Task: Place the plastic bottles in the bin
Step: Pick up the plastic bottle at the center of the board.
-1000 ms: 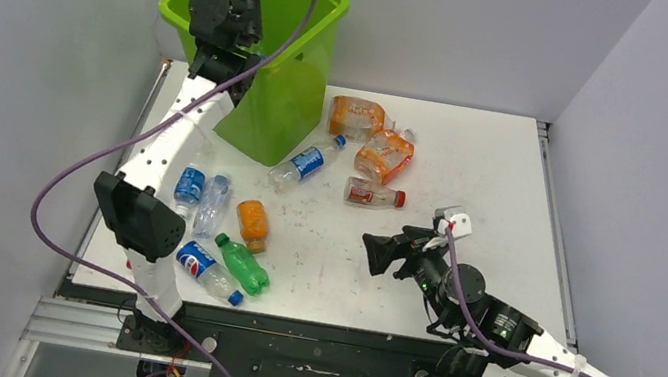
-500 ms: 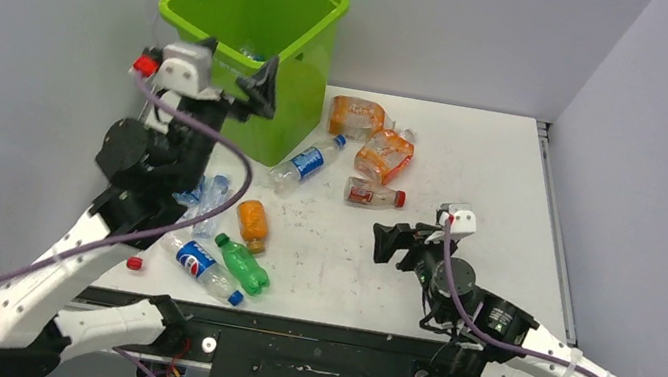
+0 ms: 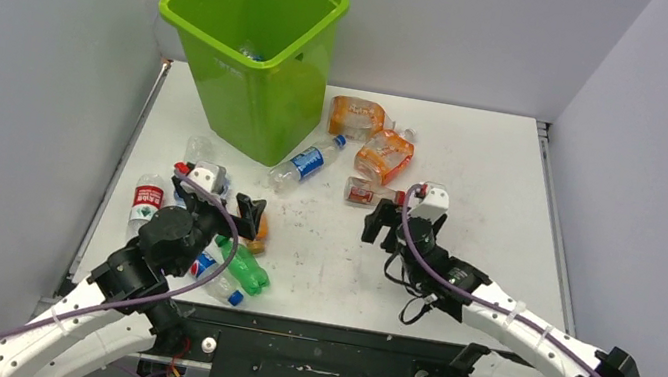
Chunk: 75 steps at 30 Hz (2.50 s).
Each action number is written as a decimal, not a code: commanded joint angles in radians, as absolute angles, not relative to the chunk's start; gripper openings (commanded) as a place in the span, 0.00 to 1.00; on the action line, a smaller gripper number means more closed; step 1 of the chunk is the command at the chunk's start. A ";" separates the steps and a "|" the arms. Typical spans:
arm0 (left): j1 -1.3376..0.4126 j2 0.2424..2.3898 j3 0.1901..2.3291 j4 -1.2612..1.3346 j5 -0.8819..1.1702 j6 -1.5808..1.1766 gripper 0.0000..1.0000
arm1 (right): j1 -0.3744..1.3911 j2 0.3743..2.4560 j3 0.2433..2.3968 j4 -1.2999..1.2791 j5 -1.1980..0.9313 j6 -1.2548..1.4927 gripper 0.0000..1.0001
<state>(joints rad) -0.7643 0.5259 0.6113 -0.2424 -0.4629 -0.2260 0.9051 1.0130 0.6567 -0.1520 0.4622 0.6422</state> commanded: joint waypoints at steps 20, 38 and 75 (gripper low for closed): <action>-0.773 0.445 0.582 -0.236 -0.452 -0.396 0.96 | 0.297 1.745 1.012 0.296 0.131 0.792 0.91; -0.728 0.470 0.555 -0.167 -0.384 -0.379 0.96 | 0.173 2.086 1.156 0.554 -0.238 0.889 0.97; -0.689 0.441 0.535 -0.145 -0.356 -0.397 0.96 | 0.183 1.897 0.968 0.699 -0.290 0.976 0.05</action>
<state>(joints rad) -0.6754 0.4614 0.5316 -0.1795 -0.3363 -0.3897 0.1780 2.0399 0.9764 0.6682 -0.3187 1.0046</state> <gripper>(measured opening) 0.962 0.372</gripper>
